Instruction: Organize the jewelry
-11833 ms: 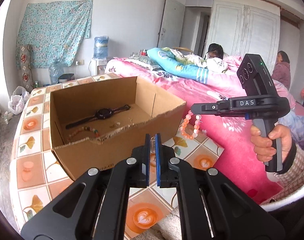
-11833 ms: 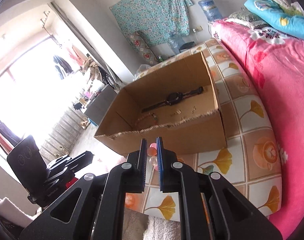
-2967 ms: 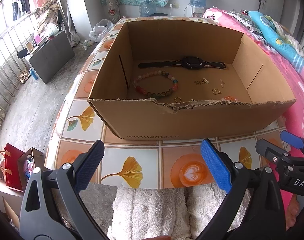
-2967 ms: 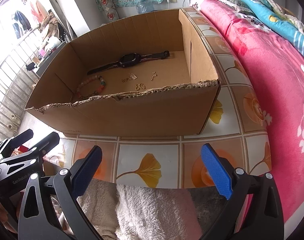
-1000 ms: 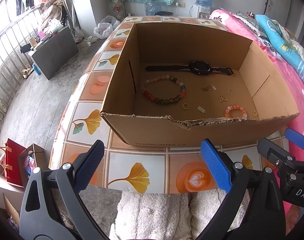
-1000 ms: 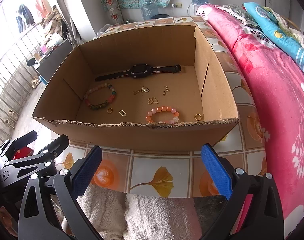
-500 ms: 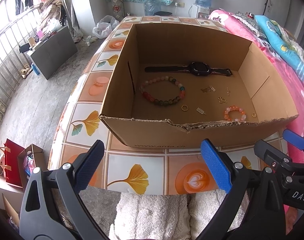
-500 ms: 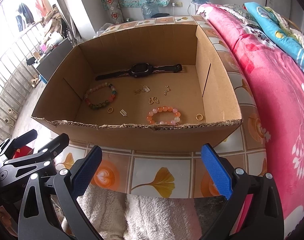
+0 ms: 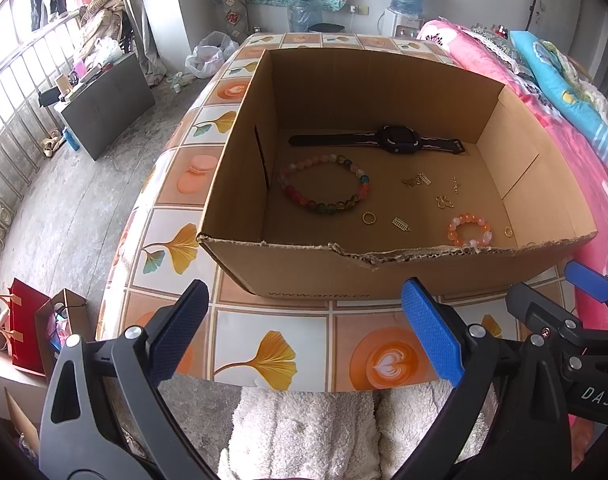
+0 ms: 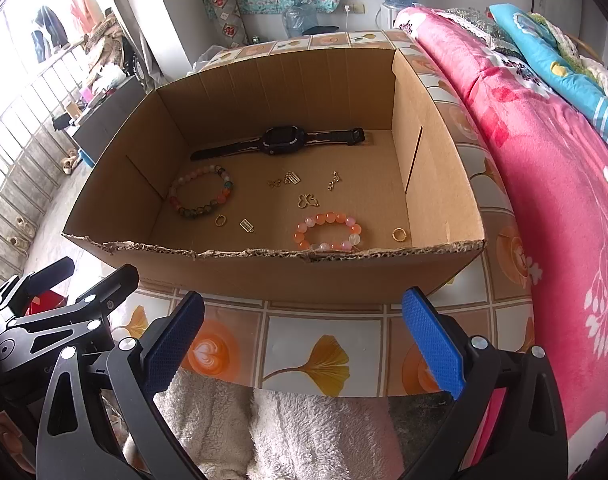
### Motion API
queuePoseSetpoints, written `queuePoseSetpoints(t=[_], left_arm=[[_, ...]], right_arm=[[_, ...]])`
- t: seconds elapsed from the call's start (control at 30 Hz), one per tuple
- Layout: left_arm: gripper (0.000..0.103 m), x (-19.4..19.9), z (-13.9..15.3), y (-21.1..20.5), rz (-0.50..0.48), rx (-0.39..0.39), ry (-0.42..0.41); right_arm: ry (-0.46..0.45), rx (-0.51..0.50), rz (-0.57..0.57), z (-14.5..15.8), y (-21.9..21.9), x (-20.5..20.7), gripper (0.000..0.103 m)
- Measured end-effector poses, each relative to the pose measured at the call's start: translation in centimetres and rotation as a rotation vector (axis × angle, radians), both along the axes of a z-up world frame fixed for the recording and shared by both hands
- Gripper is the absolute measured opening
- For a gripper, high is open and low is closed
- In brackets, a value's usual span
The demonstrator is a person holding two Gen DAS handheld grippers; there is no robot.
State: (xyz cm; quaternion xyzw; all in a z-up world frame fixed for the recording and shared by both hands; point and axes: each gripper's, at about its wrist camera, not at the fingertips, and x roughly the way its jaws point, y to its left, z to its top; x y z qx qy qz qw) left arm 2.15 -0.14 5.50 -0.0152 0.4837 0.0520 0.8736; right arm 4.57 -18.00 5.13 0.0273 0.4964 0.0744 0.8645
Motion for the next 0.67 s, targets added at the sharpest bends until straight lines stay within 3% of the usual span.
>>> queuePoseSetpoints(t=[0.67], left_arm=[[0.093,0.00,0.14,-0.12,0.001,-0.007,0.002]], right_arm=[[0.000,-0.003,-0.003,-0.03,0.03,-0.21,0.097]])
